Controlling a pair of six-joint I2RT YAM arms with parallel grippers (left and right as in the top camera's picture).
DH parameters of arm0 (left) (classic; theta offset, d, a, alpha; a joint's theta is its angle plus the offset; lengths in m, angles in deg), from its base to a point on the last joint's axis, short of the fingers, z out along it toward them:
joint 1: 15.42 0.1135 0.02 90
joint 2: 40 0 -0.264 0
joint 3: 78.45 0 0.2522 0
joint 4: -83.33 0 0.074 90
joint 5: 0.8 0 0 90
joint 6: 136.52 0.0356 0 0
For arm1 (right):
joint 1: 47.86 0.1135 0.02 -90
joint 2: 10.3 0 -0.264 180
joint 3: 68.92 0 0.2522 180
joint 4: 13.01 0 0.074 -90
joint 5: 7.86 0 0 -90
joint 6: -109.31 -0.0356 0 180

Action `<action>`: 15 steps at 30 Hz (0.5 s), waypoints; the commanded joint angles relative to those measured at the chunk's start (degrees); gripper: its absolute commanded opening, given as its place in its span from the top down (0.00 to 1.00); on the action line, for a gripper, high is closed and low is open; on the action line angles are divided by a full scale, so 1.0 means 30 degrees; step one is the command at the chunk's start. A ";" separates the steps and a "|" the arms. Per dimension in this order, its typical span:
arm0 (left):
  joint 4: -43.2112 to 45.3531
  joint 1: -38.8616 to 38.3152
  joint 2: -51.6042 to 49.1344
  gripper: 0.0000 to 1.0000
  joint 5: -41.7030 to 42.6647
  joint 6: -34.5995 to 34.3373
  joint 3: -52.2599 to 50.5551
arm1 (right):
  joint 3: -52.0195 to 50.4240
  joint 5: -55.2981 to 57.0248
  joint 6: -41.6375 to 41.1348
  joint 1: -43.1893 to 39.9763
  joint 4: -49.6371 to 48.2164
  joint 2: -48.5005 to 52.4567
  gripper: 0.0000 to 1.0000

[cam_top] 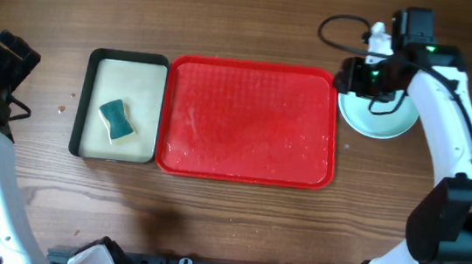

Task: Clean dirty plates on tray and stack at the side
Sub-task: 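Open the right gripper and lift it off the stacked plates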

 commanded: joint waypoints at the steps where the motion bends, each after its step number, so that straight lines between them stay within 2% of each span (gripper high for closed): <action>1: 0.0036 0.0102 -0.0051 0.00 0.0087 0.0036 0.0036 | -0.0255 0.0612 0.1450 0.1027 -0.0080 -0.0095 0.00; 15: 0.0044 0.0102 -0.0051 0.00 0.0087 0.0036 0.0029 | -0.0255 0.0605 0.1202 0.1195 -0.2856 -0.0095 0.00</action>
